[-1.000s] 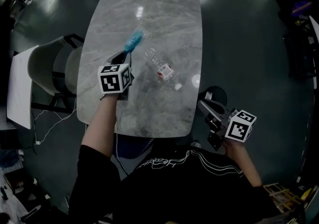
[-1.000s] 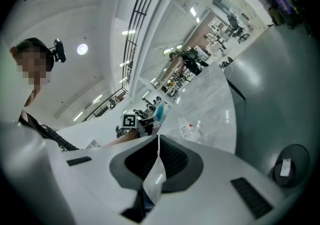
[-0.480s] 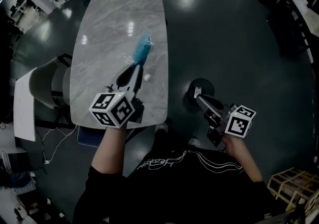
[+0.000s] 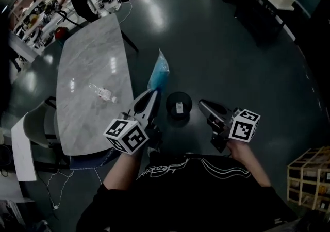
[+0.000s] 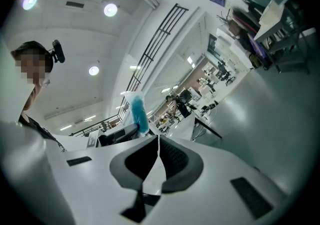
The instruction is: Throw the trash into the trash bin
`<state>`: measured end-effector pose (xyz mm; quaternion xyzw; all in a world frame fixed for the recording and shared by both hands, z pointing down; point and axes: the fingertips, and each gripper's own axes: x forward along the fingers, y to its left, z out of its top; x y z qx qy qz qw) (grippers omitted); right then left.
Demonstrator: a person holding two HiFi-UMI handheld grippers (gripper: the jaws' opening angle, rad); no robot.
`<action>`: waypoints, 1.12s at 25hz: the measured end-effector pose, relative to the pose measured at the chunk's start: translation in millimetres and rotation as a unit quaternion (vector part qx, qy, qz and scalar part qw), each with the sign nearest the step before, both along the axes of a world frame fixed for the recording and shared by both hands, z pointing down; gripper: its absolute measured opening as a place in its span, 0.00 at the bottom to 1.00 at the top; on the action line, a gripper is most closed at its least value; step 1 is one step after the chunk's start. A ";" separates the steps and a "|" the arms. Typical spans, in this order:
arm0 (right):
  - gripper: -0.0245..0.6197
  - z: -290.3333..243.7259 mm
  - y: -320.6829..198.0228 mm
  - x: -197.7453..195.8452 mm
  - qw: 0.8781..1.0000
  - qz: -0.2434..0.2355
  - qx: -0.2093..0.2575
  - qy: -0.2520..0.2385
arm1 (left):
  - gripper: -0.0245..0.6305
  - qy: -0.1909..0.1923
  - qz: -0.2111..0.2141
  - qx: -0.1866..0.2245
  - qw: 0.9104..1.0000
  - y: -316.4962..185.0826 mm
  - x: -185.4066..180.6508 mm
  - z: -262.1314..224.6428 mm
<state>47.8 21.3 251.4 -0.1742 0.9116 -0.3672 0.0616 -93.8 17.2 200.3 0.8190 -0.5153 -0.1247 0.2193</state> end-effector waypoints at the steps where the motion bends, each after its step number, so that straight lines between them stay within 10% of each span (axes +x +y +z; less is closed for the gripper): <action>1: 0.09 -3.2 -0.5 14.8 1.000 0.013 0.005 0.001 | 0.08 0.001 0.013 -0.003 1.000 -2.4 15.9 -0.2; 11: 0.09 -2.7 -11.4 112.9 0.994 0.112 0.021 0.002 | 0.08 -0.027 0.099 -0.012 0.995 -20.8 121.8 0.0; 28: 0.09 113.6 -117.0 72.8 0.986 0.098 -0.084 0.104 | 0.08 -0.023 0.069 -0.175 0.982 -127.2 70.3 187.1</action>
